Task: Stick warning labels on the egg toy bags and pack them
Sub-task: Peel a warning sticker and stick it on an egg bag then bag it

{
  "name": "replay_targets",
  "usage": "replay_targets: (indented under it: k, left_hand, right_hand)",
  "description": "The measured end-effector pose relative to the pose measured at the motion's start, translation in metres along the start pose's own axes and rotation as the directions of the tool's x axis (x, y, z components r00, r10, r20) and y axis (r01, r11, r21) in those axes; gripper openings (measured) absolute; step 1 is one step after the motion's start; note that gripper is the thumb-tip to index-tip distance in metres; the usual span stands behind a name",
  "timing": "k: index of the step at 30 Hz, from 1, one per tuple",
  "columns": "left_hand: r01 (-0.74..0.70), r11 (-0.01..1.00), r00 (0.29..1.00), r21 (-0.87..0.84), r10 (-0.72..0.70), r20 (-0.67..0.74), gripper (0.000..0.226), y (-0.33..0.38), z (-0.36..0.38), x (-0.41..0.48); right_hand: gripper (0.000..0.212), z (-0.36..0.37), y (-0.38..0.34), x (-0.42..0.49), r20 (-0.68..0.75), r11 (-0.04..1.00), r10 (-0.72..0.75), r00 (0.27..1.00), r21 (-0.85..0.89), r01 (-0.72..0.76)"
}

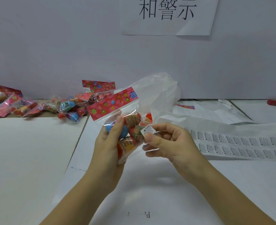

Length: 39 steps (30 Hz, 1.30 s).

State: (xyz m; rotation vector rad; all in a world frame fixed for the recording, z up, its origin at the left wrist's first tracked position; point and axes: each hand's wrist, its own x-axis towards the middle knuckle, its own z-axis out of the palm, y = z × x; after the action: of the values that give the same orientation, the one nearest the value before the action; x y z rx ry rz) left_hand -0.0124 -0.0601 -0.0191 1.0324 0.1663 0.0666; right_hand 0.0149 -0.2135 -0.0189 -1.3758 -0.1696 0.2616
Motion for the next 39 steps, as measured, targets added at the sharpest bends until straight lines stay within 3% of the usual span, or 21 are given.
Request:
replay_targets:
  k: [6,11,15,21,32,36,39]
  left_hand:
    - [-0.009,0.999,1.0,-0.031,0.009,0.005,0.043,-0.0012,-0.0012,0.0007]
    - [-0.102,0.993,0.994,0.058,0.104,-0.024,0.057,-0.0014,-0.0015,0.0023]
    - [-0.183,0.98,0.982,0.076,0.185,-0.031,0.053,-0.0028,-0.0014,0.0019]
    - [-0.162,0.985,0.985,0.056,0.164,-0.043,0.057,-0.0053,-0.0001,0.0006]
    - [-0.168,0.984,0.985,0.058,0.17,-0.035,0.052,-0.005,0.002,-0.0015]
    - [-0.151,0.98,0.988,0.13,0.152,0.003,0.072,-0.0055,0.0034,-0.0037]
    - [-0.169,0.976,0.984,0.136,0.175,-0.033,0.072,-0.0068,0.0024,-0.003]
  right_hand:
    - [0.061,0.0,0.002,-0.0003,-0.018,0.998,-0.044,0.999,0.039,0.044]
    - [0.049,0.0011,-0.0004,-0.0037,-0.052,0.987,-0.129,0.99,-0.103,0.123]
    - [0.041,0.0017,0.0002,-0.0049,-0.068,0.96,-0.212,0.975,-0.203,0.195]
    - [0.038,0.0012,0.003,-0.0048,-0.112,0.922,-0.28,0.953,-0.307,0.235]
    - [0.035,-0.0002,0.0027,-0.0036,-0.106,0.906,-0.302,0.948,-0.342,0.25]
    - [0.029,-0.0023,0.0016,-0.0024,-0.105,0.904,-0.323,0.94,-0.327,0.274]
    - [0.037,-0.0025,0.0002,-0.0044,-0.077,0.883,-0.364,0.928,-0.344,0.318]
